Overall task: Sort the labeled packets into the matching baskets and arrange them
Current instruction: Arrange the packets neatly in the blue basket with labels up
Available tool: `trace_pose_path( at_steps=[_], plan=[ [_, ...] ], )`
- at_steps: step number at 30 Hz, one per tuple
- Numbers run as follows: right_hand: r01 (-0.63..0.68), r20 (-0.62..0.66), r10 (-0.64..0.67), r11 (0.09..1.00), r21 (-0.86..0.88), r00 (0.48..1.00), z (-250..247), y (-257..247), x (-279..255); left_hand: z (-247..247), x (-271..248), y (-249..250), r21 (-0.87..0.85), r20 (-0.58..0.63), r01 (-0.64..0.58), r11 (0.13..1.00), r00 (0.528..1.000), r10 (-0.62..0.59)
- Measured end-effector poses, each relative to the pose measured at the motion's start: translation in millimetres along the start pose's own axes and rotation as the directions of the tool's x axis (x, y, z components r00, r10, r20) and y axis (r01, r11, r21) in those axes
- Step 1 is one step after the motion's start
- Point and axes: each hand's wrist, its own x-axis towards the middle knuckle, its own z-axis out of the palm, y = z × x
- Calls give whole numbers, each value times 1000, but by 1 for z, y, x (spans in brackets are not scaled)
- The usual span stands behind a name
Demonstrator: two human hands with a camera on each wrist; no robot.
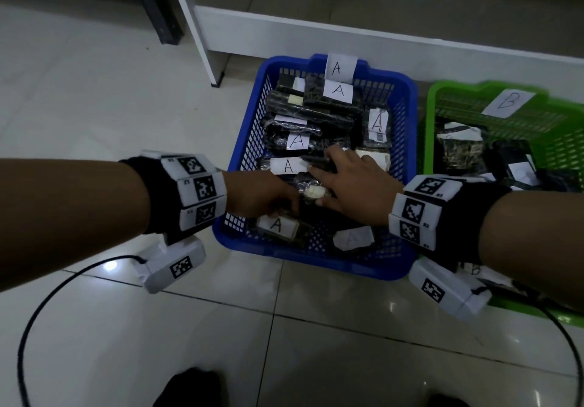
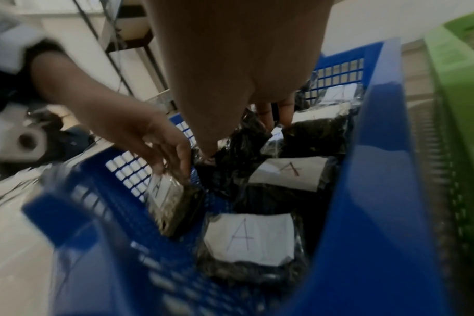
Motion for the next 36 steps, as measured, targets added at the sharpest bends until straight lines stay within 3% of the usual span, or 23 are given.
trace_pose_path(
  at_steps=[2, 5, 9, 11, 14, 19, 24, 28, 32, 36],
  plan=[
    [-38, 9, 37, 991, 131, 999, -1, 5, 3, 8, -6, 3, 66, -71, 22, 998, 997, -17],
    [-81, 24, 78, 944, 320, 997, -4, 13, 6, 13, -11, 9, 251, -63, 51, 967, 997, -37],
    [-38, -5, 42, 939, 343, 999, -6, 13, 4, -5, -9, 13, 382, -125, 23, 924, 992, 27],
    [-13, -32, 24, 949, 315, 999, -6, 10, 2, -13, -7, 12, 352, -222, 38, 935, 974, 44],
    [10, -54, 6, 958, 286, 999, -4, 8, 3, -15, -3, 8, 154, -320, 26, 988, 947, 25],
    [-32, -70, 62, 929, 369, 996, -5, 13, 3, -7, 4, 4, 25, -182, 16, 1000, 983, -11],
    [-57, -55, 84, 927, 371, 995, -5, 20, 0, -10, 1, 3, 149, -241, 55, 987, 970, -18],
    [-44, -60, 68, 942, 334, 996, -4, 22, -7, -30, -4, -2, 549, -186, 173, 818, 979, -82],
    [-58, -81, 97, 918, 392, 992, -3, 23, -6, -37, -6, -4, 650, -92, 249, 718, 964, -251],
    [-81, -82, 167, 783, 616, 983, -7, 25, -2, -37, -5, -3, 706, -68, 271, 655, 946, -317]
  ],
)
